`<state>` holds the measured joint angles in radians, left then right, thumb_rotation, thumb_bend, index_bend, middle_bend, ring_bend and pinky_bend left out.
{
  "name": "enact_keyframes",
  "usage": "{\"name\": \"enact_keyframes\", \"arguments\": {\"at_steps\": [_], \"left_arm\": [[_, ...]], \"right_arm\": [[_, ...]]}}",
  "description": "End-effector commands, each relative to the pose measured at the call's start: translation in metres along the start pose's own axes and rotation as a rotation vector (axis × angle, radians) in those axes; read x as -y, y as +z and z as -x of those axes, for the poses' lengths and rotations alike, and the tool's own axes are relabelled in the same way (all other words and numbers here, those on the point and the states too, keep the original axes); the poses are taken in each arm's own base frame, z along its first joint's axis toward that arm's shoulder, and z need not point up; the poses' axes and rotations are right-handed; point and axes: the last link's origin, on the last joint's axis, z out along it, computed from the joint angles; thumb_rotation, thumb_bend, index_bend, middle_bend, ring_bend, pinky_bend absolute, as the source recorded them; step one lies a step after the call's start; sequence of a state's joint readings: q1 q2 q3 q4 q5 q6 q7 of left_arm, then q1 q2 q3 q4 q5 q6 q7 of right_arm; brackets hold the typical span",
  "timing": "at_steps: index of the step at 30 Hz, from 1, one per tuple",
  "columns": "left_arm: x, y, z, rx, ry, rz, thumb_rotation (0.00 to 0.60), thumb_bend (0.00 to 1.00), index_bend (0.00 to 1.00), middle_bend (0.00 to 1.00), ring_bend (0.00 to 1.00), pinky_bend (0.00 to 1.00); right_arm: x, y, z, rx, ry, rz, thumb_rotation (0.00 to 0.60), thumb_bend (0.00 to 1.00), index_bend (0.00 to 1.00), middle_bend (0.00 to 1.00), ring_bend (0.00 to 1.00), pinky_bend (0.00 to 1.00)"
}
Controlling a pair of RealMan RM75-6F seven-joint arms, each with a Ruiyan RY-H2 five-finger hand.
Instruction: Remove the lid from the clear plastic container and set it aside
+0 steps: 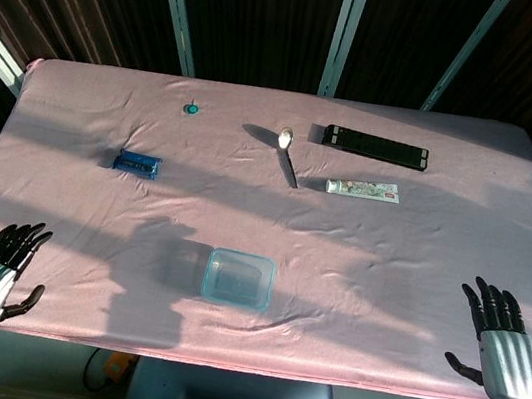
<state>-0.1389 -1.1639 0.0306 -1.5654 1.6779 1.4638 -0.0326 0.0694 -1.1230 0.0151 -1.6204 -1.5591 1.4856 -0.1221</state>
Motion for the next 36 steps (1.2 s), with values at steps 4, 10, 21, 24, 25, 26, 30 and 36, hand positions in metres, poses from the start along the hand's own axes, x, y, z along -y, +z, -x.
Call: {"name": "enact_keyframes", "arguments": {"at_steps": [4, 10, 21, 24, 25, 26, 30, 36], "left_arm": [[-0.014, 0.005, 0.010, 0.069, 0.013, 0.046, 0.600, 0.35, 0.00, 0.00, 0.00, 0.00], [-0.031, 0.015, 0.009, 0.079, -0.028, 0.125, 0.600, 0.35, 0.00, 0.00, 0.00, 0.00], [-0.115, 0.073, 0.034, 0.164, -0.126, 0.441, 0.600, 0.30, 0.00, 0.00, 0.00, 0.00], [-0.135, 0.089, 0.050, 0.222, -0.110, 0.471, 0.600, 0.30, 0.00, 0.00, 0.00, 0.00], [-0.142, 0.095, 0.056, 0.240, -0.104, 0.478, 0.600, 0.29, 0.00, 0.00, 0.00, 0.00], [-0.147, 0.099, 0.061, 0.253, -0.099, 0.481, 0.600, 0.29, 0.00, 0.00, 0.00, 0.00], [-0.168, 0.115, 0.080, 0.299, -0.111, 0.491, 0.600, 0.29, 0.00, 0.00, 0.00, 0.00], [-0.195, 0.138, 0.094, 0.271, -0.119, 0.505, 0.600, 0.30, 0.00, 0.00, 0.00, 0.00]], "right_arm": [[-0.003, -0.008, -0.006, -0.008, 0.017, -0.007, 0.600, 0.18, 0.00, 0.00, 0.00, 0.00], [-0.004, -0.014, -0.011, -0.033, 0.030, -0.022, 0.600, 0.18, 0.00, 0.00, 0.00, 0.00], [0.005, -0.013, -0.004, 0.000, 0.024, -0.065, 0.600, 0.18, 0.00, 0.00, 0.00, 0.00], [0.006, -0.013, -0.003, 0.010, 0.023, -0.072, 0.600, 0.18, 0.00, 0.00, 0.00, 0.00], [0.006, -0.013, -0.003, 0.013, 0.024, -0.074, 0.600, 0.18, 0.00, 0.00, 0.00, 0.00], [0.006, -0.013, -0.003, 0.014, 0.026, -0.074, 0.600, 0.18, 0.00, 0.00, 0.00, 0.00], [0.004, -0.012, -0.004, 0.017, 0.031, -0.064, 0.600, 0.18, 0.00, 0.00, 0.00, 0.00], [0.003, -0.012, -0.004, 0.026, 0.031, -0.060, 0.600, 0.18, 0.00, 0.00, 0.00, 0.00]]}}
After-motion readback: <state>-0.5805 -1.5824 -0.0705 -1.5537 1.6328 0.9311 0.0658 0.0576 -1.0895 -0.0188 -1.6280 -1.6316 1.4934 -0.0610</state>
